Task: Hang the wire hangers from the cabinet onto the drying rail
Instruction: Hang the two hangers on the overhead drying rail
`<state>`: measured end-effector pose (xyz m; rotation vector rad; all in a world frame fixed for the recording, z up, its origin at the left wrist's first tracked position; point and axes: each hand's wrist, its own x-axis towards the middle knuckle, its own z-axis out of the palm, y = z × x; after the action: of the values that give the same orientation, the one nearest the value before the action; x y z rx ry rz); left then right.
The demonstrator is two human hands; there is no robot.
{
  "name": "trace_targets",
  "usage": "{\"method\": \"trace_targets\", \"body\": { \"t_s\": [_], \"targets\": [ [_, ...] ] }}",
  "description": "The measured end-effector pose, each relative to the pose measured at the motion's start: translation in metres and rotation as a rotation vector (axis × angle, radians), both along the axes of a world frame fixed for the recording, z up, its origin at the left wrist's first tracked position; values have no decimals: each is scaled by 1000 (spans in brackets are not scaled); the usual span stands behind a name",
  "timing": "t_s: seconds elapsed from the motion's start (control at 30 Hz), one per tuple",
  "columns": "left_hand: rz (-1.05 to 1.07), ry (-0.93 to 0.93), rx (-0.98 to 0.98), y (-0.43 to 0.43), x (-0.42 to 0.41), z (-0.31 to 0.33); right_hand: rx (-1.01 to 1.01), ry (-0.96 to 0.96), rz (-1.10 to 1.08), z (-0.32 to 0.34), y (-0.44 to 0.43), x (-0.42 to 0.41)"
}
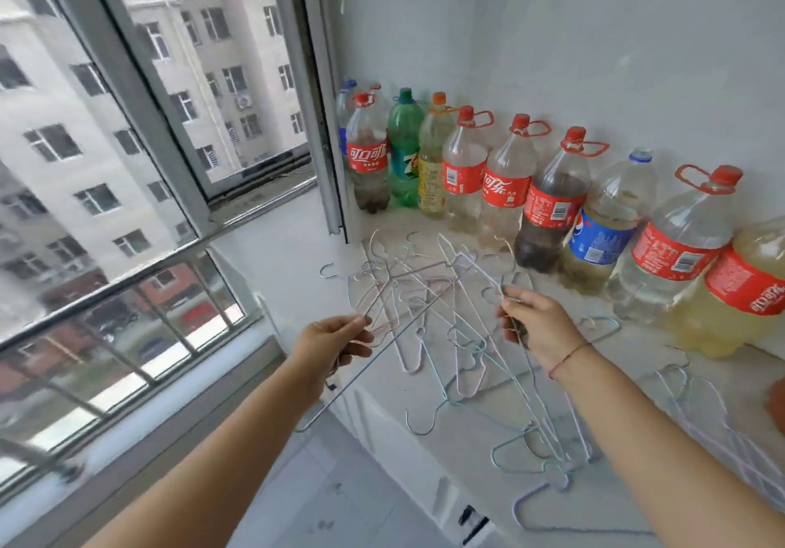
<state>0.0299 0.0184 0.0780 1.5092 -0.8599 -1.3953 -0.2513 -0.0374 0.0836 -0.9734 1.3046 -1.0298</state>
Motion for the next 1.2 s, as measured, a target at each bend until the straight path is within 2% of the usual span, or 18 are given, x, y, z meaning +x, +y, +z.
{"method": "trace_targets", "body": {
  "t_s": [0.23, 0.4, 0.53, 0.73, 1.0, 1.2],
  "targets": [
    [322, -2, -23, 108, 41, 14, -11, -134, 278, 17, 33, 88],
    [464, -30, -10, 195, 80, 27, 31, -272, 400, 27, 73, 165],
    [574, -44, -25, 273, 110, 37, 66, -308, 527, 37, 118, 227],
    [823, -34, -27, 401, 149, 53, 67, -301, 711, 51, 219, 313],
    [1088, 3, -133, 571, 200, 88, 50, -302, 894, 75, 378, 411],
    [1225, -61, -215, 679, 235, 122, -24, -356, 1080, 107, 489, 477]
  ]
}}
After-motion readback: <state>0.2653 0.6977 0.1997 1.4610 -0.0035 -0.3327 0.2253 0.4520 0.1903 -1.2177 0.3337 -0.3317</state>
